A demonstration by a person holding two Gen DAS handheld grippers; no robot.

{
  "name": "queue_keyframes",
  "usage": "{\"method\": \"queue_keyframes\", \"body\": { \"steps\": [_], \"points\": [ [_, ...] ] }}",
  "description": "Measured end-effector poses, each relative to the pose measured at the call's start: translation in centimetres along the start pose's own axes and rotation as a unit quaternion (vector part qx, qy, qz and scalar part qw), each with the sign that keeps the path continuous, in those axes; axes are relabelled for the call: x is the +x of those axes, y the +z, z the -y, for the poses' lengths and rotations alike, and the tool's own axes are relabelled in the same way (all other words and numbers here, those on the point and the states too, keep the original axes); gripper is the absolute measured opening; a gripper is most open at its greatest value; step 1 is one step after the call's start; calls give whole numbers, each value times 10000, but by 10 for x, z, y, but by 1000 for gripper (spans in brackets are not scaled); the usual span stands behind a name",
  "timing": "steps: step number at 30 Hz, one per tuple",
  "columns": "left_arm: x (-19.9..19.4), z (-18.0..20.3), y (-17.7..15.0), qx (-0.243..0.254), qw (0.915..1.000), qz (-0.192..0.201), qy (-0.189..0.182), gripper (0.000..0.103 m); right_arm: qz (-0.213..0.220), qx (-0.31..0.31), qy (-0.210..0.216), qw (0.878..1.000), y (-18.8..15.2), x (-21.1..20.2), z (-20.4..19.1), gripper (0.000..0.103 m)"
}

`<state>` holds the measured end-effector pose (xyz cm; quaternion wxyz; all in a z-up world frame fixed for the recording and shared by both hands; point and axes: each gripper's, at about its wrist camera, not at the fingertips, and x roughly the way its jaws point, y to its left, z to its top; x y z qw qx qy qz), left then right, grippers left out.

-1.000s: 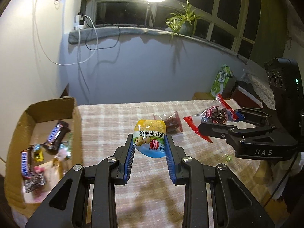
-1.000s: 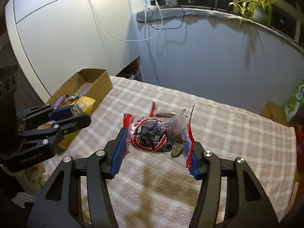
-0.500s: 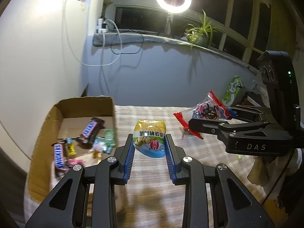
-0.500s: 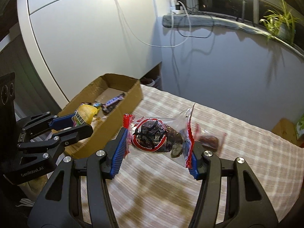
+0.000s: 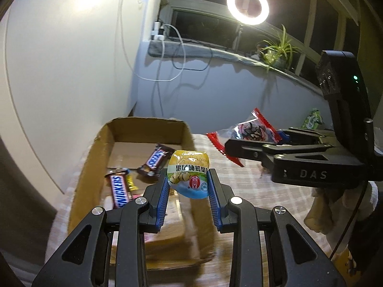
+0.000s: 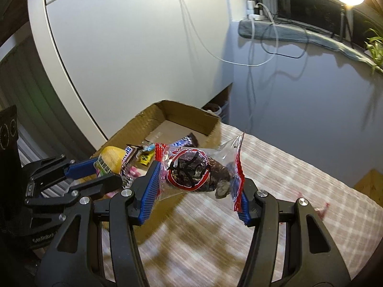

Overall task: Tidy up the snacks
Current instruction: 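Carry the red-wrapped chocolate with the right gripper while the left gripper carries the yellow candy cup to the box, then open both grippers over the box to drop the chocolate and candy cup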

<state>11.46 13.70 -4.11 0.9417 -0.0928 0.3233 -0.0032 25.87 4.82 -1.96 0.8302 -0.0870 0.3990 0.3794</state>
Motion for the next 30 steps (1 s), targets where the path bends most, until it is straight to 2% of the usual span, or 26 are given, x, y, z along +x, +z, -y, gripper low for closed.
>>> {"method": "queue_keyframes", "body": {
  "steps": [14,21,26,27,28,30],
  "points": [
    [9,-36,-6,-308,9992,-138,211,29,-424,-216,319,9984,24,73,-26,60],
    [12,-42,-6,-355,9989,-185,243,30,-543,-253,394,9974,30,91,-31,60],
    [13,-46,-7,-411,9985,-198,295,37,-568,-255,421,9972,36,99,-34,60],
    [13,-47,-7,-421,9985,-191,302,39,-575,-248,413,9972,37,100,-35,64],
    [13,-47,-7,-425,9984,-186,310,45,-563,-241,393,9973,39,100,-34,68],
    [12,-46,-7,-408,9985,-155,330,56,-462,-213,317,9982,40,98,-34,82]
  ]
}}
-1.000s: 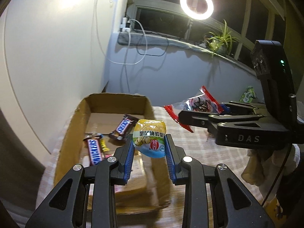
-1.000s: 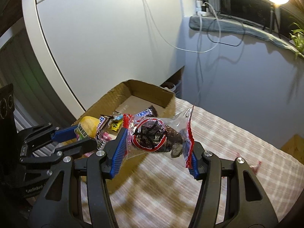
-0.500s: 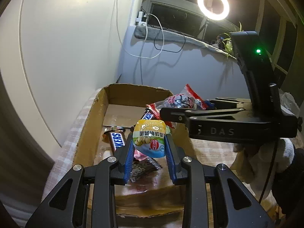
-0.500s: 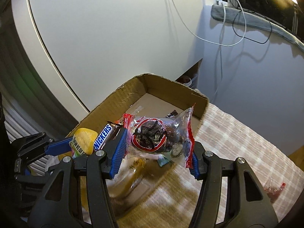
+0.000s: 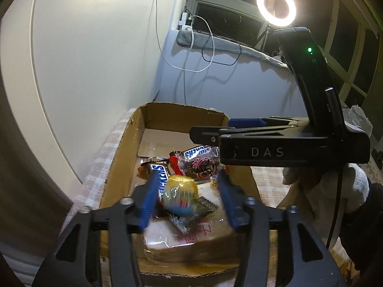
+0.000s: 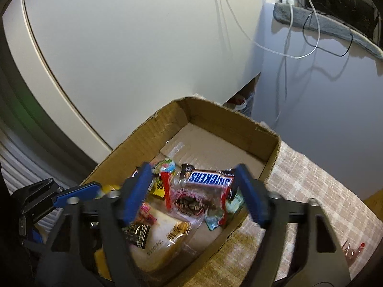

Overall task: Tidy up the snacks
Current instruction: 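Open both grippers over the box to drop the chocolate and candy cup, then move both open grippers back toward the last red-wrapped chocolate bag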

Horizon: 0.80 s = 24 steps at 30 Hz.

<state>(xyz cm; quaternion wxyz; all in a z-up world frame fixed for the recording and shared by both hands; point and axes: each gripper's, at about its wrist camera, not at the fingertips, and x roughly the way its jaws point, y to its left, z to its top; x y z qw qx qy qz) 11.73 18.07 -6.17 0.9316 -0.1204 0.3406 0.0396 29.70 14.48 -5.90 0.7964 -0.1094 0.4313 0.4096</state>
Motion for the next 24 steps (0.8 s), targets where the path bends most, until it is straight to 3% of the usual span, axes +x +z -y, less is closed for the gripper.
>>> {"method": "queue_keyframes", "body": {
  "steps": [5,24],
  "points": [
    [-2,1,1,-2,10000,48,35,60,119,96,-120,9998,1,-7,4,90],
    [-22,39,1,222,9994,239,-148,60,423,309,-394,9978,-23,-71,26,91]
  ]
}}
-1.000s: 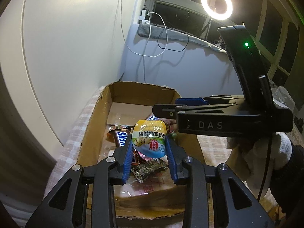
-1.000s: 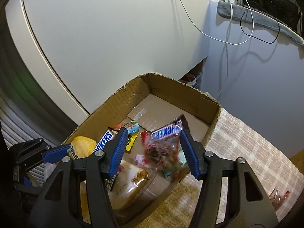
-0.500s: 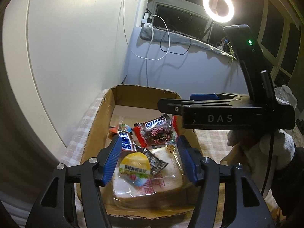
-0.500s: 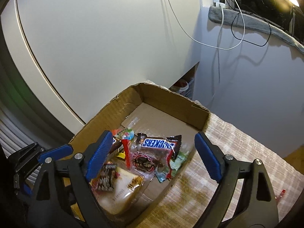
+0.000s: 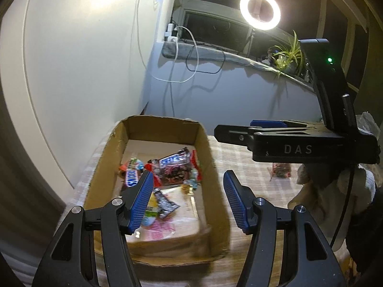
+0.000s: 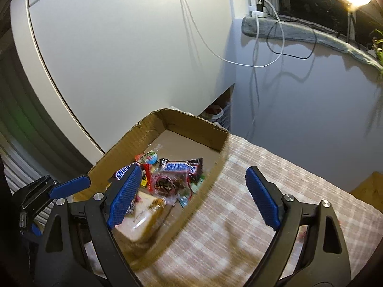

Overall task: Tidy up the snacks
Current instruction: 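Move both open grippers back toward the last red-wrapped chocolate bag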

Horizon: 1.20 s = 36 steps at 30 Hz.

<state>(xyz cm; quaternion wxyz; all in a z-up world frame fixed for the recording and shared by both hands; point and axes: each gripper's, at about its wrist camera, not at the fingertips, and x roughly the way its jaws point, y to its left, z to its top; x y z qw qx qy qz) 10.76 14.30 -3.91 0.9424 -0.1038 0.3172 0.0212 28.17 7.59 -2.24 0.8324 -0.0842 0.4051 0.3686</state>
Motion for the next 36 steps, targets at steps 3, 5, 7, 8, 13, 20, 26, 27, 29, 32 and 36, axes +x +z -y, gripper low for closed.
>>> {"method": "queue_keyframes", "body": {
  "steps": [3,5,7,8,13,20,26,27,29,32,36],
  "points": [
    [-2,12,-1,92,9999,16,-68,60,61,41,-62,10000,-7,-16,6,91],
    [-4,19,-1,139,9998,38,-112,60,108,86,-99,9999,-15,-29,12,91],
    [-4,26,-1,176,9997,45,-169,60,141,127,-147,9997,-22,-42,20,91],
    [-3,30,-1,200,9996,37,-201,60,153,151,-181,9996,-25,-48,24,91],
    [7,52,-3,297,9986,-58,-433,60,186,334,-415,9984,-49,-85,52,91],
    [23,84,-10,470,9961,-251,-706,60,137,821,-896,9925,-97,-139,110,91],
    [37,107,-16,573,9933,-429,-912,60,-76,1265,-1193,9847,-143,-167,153,91],
    [39,111,-16,586,9928,-455,-941,60,-111,1329,-1211,9836,-149,-170,159,91],
    [44,118,-18,623,9918,-502,-996,60,-164,1464,-1250,9812,-165,-175,168,91],
    [51,127,-20,667,9900,-582,-1102,60,-204,1624,-1233,9788,-185,-179,176,91],
    [66,139,-21,754,9867,-720,-1246,60,-198,1831,-1207,9755,-208,-176,178,91]
  ]
}}
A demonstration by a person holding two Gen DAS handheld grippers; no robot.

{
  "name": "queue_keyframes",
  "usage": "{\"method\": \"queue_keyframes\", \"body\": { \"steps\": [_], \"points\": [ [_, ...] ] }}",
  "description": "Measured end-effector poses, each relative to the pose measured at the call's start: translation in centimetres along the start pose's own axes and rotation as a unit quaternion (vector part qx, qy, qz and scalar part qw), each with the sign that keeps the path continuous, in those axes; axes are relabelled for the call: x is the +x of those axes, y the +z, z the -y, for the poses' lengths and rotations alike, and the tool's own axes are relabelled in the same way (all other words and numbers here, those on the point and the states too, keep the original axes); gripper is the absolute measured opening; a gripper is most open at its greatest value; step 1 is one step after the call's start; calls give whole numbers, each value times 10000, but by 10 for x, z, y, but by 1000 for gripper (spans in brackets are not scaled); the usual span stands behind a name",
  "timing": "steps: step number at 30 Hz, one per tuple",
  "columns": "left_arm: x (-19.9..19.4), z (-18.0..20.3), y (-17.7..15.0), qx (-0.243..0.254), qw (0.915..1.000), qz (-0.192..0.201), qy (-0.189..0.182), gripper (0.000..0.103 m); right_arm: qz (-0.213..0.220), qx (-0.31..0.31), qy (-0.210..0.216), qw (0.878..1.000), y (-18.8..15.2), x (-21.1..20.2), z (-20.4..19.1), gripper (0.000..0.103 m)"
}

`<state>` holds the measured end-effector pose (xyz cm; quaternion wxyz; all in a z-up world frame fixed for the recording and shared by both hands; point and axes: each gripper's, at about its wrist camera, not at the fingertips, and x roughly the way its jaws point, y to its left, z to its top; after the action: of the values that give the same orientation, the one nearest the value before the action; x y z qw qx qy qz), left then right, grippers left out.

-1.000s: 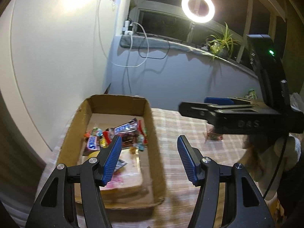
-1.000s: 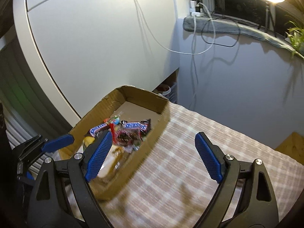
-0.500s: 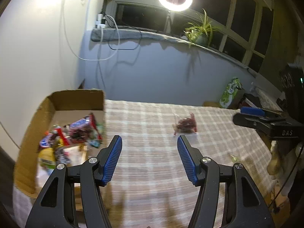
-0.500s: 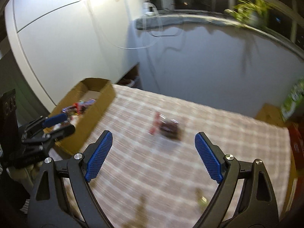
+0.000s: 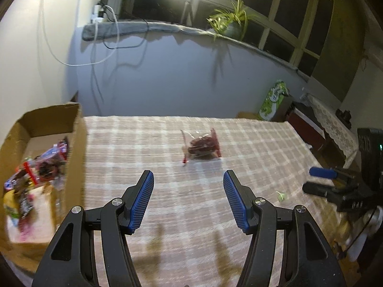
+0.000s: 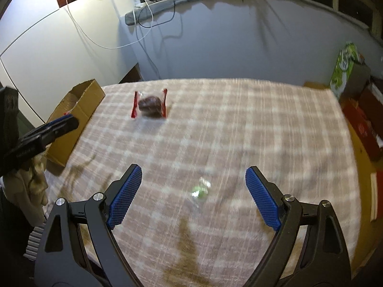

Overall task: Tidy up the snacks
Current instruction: 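Move both open grippers back toward the last red-wrapped chocolate bag, then grasp the red-wrapped chocolate bag with the left gripper while the right gripper grasps the small green packet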

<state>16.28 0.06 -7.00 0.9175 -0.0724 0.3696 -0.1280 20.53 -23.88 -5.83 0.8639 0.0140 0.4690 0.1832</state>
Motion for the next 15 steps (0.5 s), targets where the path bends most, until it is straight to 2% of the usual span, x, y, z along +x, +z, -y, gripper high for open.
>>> {"method": "queue_keyframes", "body": {
  "steps": [4,7,10,15],
  "points": [
    [23,10,8,162,9998,-127,-62,60,-54,-11,-19,10000,-17,9,-2,90],
    [41,17,14,222,9995,-205,-103,71,-126,-34,-51,9999,-24,17,-3,82],
    [59,20,20,177,9993,-282,-143,71,-210,30,14,9998,-29,24,-1,79],
    [89,24,29,84,9991,-400,142,71,-202,51,-72,9998,-33,30,2,76]
  ]
}}
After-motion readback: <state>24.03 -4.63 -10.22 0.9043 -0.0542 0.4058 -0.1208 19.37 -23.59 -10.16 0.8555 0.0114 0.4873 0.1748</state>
